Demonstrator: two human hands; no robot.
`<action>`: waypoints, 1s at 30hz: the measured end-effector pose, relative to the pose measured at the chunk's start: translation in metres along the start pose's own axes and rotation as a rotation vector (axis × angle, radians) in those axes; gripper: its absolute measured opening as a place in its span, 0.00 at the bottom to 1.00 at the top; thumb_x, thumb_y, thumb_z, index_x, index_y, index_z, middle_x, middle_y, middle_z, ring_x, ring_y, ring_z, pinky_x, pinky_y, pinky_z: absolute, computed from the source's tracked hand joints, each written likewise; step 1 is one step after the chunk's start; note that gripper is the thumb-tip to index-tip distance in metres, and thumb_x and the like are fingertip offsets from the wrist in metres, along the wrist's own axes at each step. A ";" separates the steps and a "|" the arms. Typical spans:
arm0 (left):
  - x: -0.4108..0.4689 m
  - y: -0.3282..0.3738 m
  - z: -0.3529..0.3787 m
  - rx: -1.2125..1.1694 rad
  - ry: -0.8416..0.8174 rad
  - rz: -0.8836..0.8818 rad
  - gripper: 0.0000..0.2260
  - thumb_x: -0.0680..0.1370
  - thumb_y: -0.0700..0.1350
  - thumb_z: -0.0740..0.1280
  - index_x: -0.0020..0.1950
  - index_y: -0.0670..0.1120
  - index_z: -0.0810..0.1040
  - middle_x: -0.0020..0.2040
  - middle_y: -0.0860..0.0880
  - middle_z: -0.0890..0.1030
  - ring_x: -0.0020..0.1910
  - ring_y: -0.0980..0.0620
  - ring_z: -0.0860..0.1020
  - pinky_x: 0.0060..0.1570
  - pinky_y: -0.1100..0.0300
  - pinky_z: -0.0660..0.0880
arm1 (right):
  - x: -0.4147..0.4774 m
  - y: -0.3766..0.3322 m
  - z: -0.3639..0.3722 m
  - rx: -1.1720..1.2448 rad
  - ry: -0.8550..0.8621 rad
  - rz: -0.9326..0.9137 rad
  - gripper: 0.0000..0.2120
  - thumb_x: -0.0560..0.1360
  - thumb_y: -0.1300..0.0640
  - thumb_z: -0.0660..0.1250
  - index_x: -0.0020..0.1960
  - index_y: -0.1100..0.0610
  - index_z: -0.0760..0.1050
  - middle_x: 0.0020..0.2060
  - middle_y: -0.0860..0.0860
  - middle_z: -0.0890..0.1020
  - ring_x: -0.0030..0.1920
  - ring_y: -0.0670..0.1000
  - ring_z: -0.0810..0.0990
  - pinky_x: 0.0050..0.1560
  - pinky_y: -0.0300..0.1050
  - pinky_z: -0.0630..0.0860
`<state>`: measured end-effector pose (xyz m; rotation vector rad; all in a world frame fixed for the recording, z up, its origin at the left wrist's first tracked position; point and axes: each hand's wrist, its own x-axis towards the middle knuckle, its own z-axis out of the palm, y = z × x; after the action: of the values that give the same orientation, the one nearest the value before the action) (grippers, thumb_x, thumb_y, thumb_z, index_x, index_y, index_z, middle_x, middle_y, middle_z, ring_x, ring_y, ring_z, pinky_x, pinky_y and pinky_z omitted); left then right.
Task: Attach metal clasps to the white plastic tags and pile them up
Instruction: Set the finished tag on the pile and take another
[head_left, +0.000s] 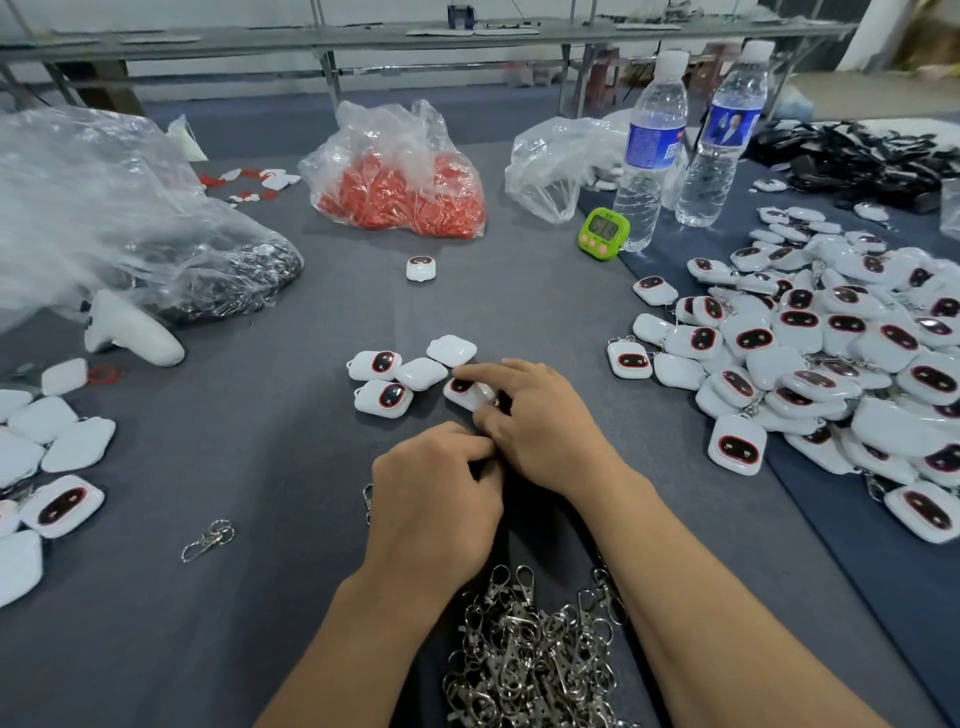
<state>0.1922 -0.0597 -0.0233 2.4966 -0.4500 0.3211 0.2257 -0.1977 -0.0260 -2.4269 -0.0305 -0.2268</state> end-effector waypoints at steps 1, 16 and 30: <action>0.000 -0.001 -0.001 -0.004 -0.027 0.004 0.03 0.72 0.48 0.71 0.42 0.54 0.85 0.40 0.57 0.81 0.39 0.54 0.76 0.35 0.61 0.65 | -0.001 -0.001 -0.001 0.020 0.029 0.011 0.21 0.75 0.61 0.67 0.65 0.44 0.81 0.53 0.47 0.82 0.53 0.47 0.74 0.71 0.47 0.62; 0.001 -0.011 -0.003 -0.119 -0.079 0.019 0.16 0.76 0.46 0.71 0.57 0.66 0.81 0.51 0.66 0.81 0.49 0.60 0.77 0.44 0.61 0.73 | -0.038 -0.002 -0.013 -0.131 0.139 0.042 0.30 0.70 0.70 0.63 0.67 0.47 0.77 0.47 0.48 0.73 0.51 0.57 0.77 0.50 0.51 0.72; 0.001 -0.009 -0.005 -0.123 0.073 -0.132 0.10 0.77 0.46 0.72 0.54 0.59 0.86 0.50 0.58 0.87 0.51 0.54 0.84 0.57 0.54 0.77 | -0.057 -0.011 -0.009 0.268 0.267 0.174 0.11 0.71 0.64 0.68 0.44 0.47 0.76 0.35 0.43 0.83 0.37 0.44 0.80 0.39 0.37 0.75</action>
<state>0.1965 -0.0500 -0.0234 2.3721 -0.2659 0.3208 0.1668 -0.1927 -0.0217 -2.1013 0.2526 -0.4362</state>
